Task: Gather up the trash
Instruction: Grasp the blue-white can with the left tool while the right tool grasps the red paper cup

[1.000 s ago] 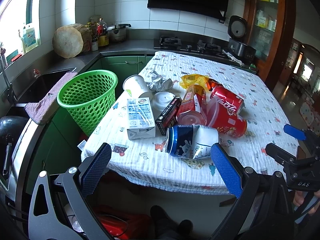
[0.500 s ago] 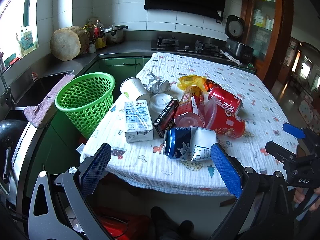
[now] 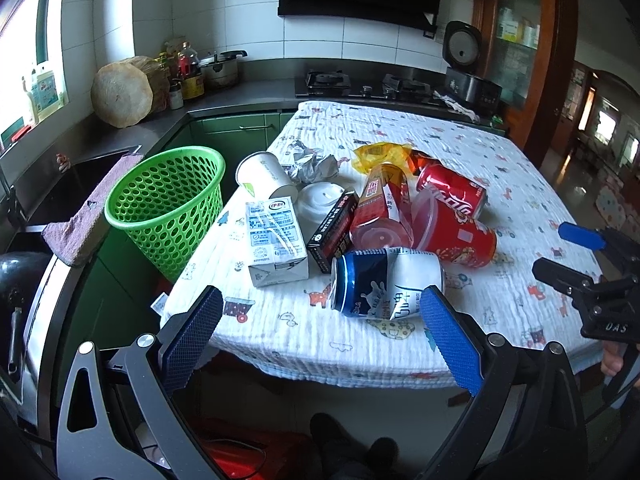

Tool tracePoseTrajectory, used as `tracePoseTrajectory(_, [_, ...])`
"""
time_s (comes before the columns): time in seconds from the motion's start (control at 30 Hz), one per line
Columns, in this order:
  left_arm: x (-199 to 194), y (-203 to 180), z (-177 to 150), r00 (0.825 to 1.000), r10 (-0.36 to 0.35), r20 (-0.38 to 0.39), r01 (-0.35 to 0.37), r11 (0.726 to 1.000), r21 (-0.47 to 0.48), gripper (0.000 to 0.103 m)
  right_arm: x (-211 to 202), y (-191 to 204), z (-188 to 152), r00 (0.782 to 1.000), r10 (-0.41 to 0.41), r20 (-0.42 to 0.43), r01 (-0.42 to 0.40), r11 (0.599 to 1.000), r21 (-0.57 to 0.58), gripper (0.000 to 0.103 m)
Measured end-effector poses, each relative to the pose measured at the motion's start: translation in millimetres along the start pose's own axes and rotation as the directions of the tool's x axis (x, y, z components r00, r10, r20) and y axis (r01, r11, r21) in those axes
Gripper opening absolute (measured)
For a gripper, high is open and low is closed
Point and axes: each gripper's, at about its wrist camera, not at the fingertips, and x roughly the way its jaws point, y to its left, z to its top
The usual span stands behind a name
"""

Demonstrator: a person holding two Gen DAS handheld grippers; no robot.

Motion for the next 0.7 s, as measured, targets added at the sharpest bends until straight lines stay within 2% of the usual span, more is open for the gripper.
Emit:
tracePoseTrajectory(0.2, [15.0,6.6,0.8,0.999,-0.006,-0.039,0.005,1.000,-0.024,0.097,22.2,-11.0,7.8,0.998,0.037,-0.047,-0.039,0.998,-0.041,0.081])
tracePoseTrajectory(0.4, [29.8,8.7,4.4,0.998,0.002,-0.069,-0.004,0.999,-0.035,0.097,43.2,-16.0,15.0,0.995,0.061,-0.079,-0.070,0.990,-0.126,0.081])
tracePoseTrajectory(0.7, [42.9,7.3,11.4,0.996,0.003,-0.092,-0.007,0.999,-0.049,0.097,79.5,-18.4,22.3,0.986,0.086,-0.141,-0.122,0.955,-0.271,0.080])
